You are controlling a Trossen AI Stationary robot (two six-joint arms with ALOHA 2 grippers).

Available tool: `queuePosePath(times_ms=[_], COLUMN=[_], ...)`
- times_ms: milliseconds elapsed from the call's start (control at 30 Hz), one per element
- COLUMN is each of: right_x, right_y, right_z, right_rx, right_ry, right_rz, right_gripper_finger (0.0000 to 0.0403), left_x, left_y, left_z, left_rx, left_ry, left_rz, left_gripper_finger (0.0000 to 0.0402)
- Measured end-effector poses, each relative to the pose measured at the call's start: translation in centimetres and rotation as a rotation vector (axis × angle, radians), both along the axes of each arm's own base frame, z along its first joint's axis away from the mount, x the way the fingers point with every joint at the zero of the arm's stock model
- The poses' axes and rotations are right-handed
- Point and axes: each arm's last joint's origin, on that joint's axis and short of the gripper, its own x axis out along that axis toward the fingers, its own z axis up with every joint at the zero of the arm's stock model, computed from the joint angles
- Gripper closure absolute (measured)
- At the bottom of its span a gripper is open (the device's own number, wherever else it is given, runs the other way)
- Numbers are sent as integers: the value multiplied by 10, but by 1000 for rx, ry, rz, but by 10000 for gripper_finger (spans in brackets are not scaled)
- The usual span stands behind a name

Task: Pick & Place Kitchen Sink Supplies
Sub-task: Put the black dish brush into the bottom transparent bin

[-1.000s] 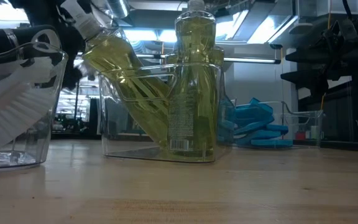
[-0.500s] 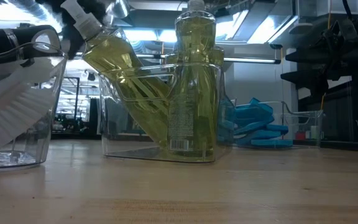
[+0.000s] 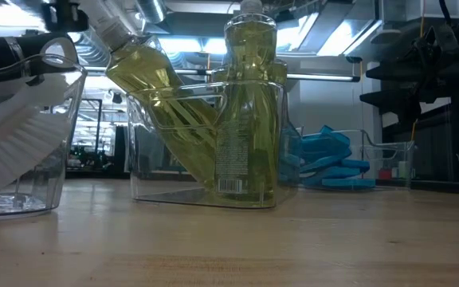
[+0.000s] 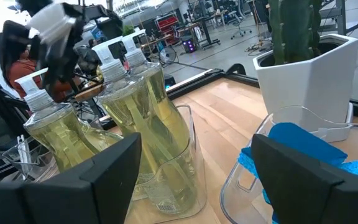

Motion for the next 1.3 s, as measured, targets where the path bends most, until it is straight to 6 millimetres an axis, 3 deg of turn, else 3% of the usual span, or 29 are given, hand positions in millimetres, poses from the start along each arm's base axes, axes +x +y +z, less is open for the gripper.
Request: queuePosePath(times_ms=[333,567,967,1200,1300], right_x=[0,0,0,0,0], right_y=[0,0,0,0,0], right_z=[0,0,0,0,0], right_rx=[0,0,0,0,0], right_ry=[0,0,0,0,0], right_rz=[0,0,0,0,0], right_gripper_finger=[102,102,102,102,102], left_x=[3,-2,-31,-27,-24], left_y=[-62,-93,-113,-117,-117], left_z=[-30,-50,-65,-75,-82], left_rx=[-95,-142,-175,-70,-56], left_ry=[168,243,416,430,481], left_rz=[-7,75,34,12,20], left_gripper_finger=[314,314,314,311,276])
